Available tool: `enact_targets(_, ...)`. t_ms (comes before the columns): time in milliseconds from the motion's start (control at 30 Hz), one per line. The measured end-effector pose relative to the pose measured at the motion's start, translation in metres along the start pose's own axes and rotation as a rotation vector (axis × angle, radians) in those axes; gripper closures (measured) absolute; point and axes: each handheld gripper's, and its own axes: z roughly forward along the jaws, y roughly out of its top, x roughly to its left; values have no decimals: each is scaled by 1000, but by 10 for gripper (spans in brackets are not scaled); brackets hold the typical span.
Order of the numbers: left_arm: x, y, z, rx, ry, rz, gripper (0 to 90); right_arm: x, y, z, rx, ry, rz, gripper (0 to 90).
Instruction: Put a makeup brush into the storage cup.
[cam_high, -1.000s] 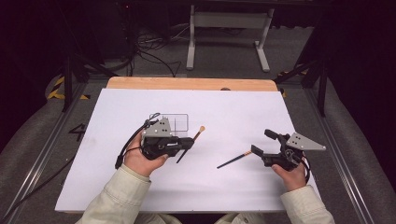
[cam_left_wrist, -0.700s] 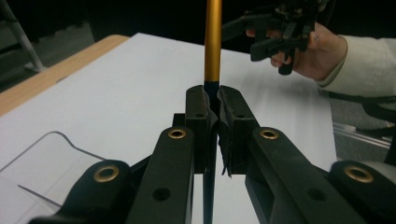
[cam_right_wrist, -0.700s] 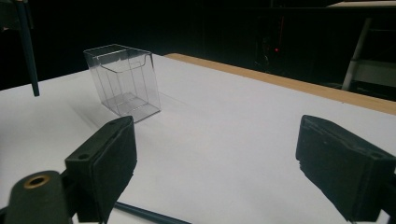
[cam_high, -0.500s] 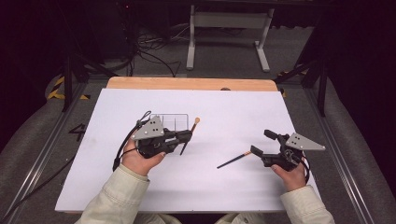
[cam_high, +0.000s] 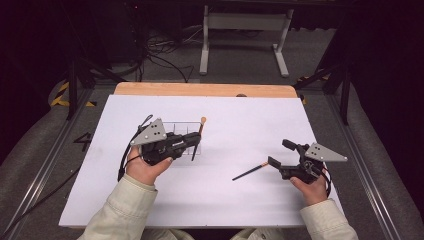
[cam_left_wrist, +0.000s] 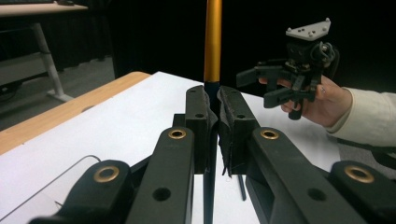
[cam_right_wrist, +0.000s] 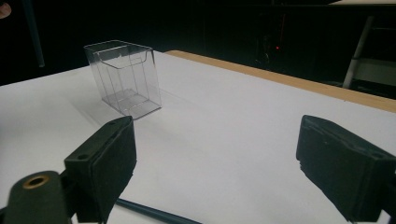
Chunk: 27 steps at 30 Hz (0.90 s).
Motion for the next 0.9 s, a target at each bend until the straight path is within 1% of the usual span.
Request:
enact_targets(33, 0, 0, 0, 0, 0, 0, 830, 0, 0, 0, 0, 0, 0, 127)
enact_targets(167, 7, 1, -3, -26, 34, 0, 830, 0, -1, -2, 2, -7, 3, 124)
enact_targets(200, 8, 1, -3, -28, 38, -8, 830, 0, -2, -2, 3, -10, 5, 124)
enact_targets(300, 13, 1, -5, -45, 57, -7, 830, 0, -2, -5, 0, -20, 10, 116)
enact_targets(367, 15, 2, -6, -58, 69, -13, 829, 2, -2, -5, -1, -21, 6, 117)
enact_targets(500, 22, 3, -8, -85, 101, -9, 829, 1, -5, -8, 7, -23, 9, 116)
enact_targets(700, 29, 4, -3, -102, 126, -9, 829, -1, -8, -16, 7, -45, 23, 116)
enact_targets(900, 36, 4, -2, -106, 164, -7, 829, -1, -10, -19, 8, -49, 24, 116)
